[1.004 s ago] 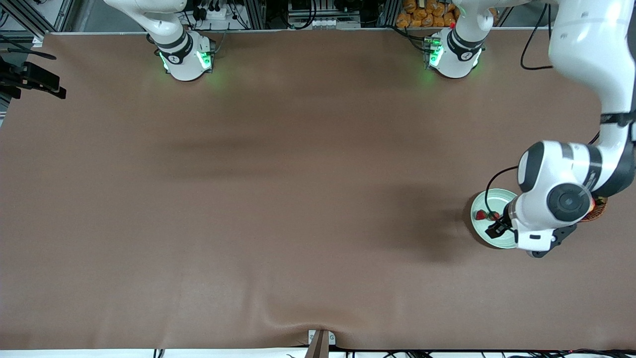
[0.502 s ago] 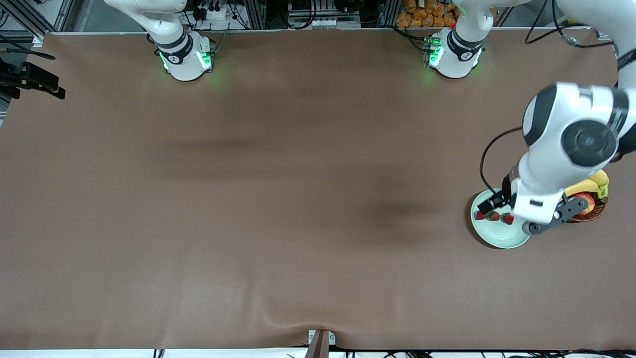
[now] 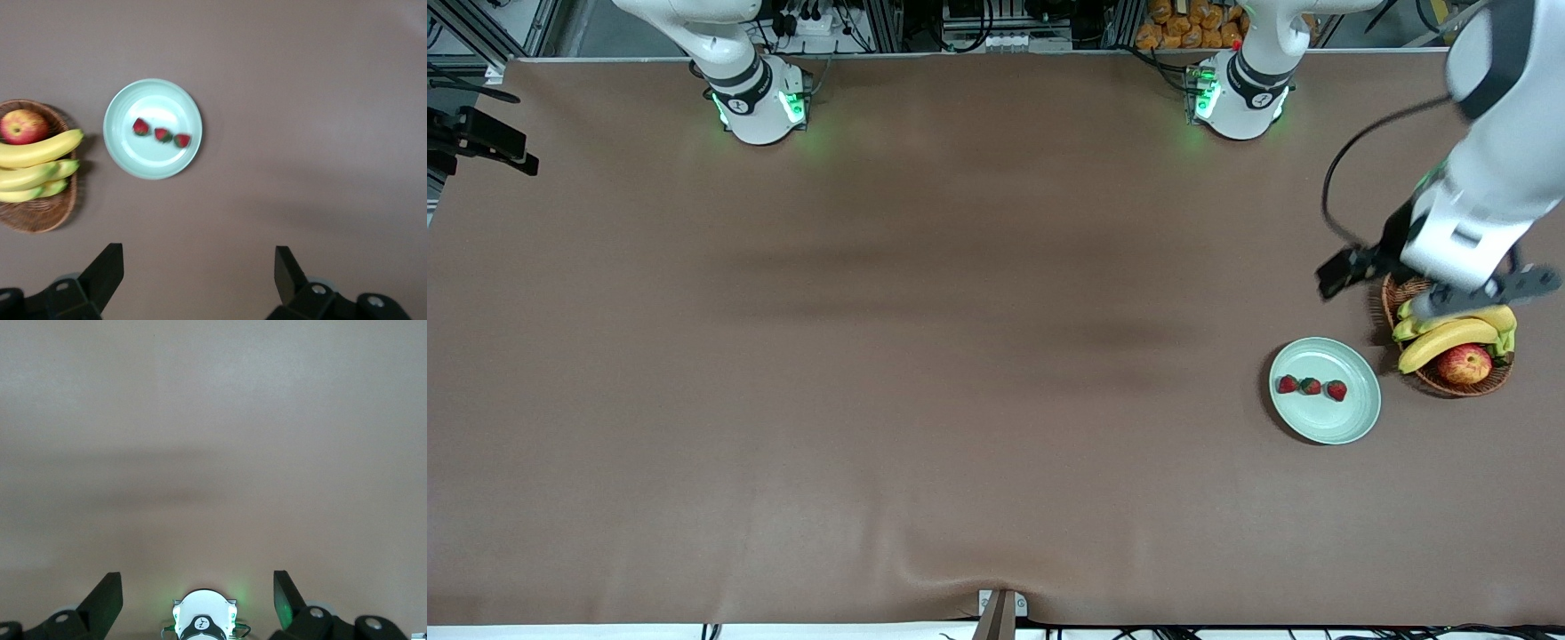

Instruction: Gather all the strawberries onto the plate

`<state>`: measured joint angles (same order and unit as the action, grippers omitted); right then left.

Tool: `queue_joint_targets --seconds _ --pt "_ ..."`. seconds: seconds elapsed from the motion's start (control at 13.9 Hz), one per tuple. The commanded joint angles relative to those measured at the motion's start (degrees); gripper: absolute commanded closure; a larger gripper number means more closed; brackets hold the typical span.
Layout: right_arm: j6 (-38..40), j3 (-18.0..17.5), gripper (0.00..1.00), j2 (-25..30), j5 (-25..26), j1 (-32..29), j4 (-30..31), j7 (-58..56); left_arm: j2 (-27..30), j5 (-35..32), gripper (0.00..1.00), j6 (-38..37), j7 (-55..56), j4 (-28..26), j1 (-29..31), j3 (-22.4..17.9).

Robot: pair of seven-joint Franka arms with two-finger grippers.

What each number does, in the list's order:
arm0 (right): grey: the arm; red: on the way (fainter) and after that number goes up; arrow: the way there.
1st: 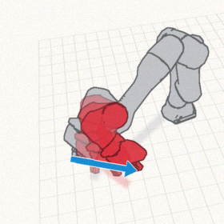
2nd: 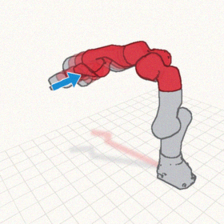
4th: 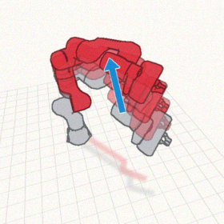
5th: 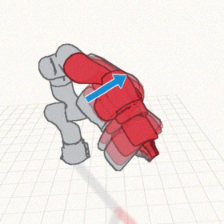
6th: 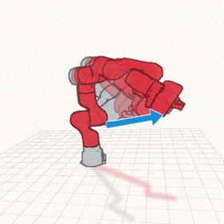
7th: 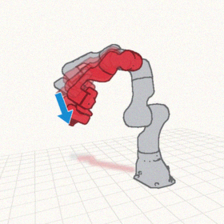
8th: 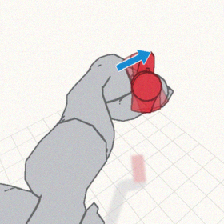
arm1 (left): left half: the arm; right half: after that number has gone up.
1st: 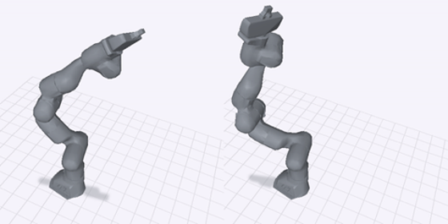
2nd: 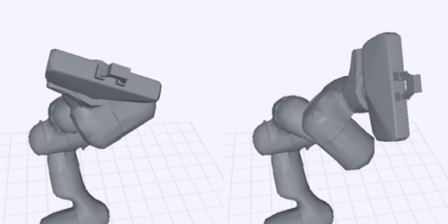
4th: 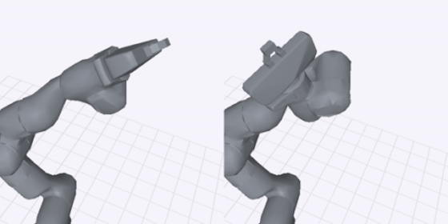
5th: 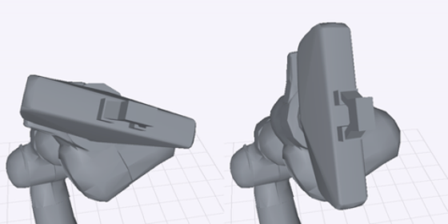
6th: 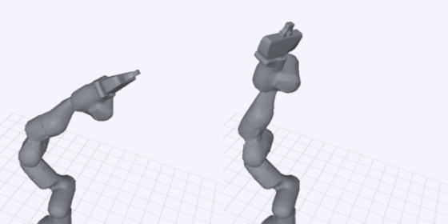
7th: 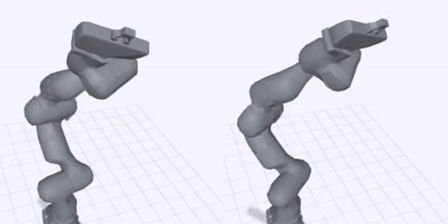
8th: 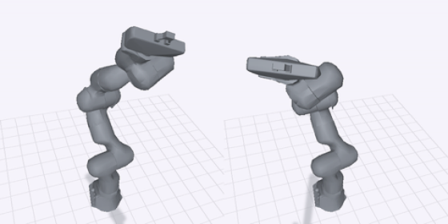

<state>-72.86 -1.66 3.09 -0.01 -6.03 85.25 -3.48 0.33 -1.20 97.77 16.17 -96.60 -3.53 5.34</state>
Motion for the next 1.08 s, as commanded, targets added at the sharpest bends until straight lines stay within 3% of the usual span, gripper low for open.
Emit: queue_joint_targets --seconds 0.0,0.29,0.5,0.72,1.0 --pt "0.79 0.61 0.00 -0.19 -1.05 0.14 -1.13 0.59 4.76 1.20 0.00 -4.32 -7.71 -2.11 -0.43 -1.39" --pt "0.79 0.43 0.00 -0.19 -0.43 0.32 -1.13 0.32 4.06 3.39 0.00 -8.56 -11.42 3.43 -0.25 -1.47" --pt "0.79 0.43 0.00 -0.19 -0.52 0.49 -1.13 0.32 3.89 3.75 0.00 -9.17 -12.03 4.57 -0.25 -1.47" --pt "0.88 0.34 0.00 -0.19 -0.52 0.58 -1.05 0.32 0.47 3.49 0.00 -13.82 -16.34 9.57 -0.25 -1.47" --pt "0.88 0.34 0.00 -0.19 -0.52 0.58 -1.05 0.32 -0.41 2.96 0.00 -13.83 -13.80 9.50 -0.34 -1.56"
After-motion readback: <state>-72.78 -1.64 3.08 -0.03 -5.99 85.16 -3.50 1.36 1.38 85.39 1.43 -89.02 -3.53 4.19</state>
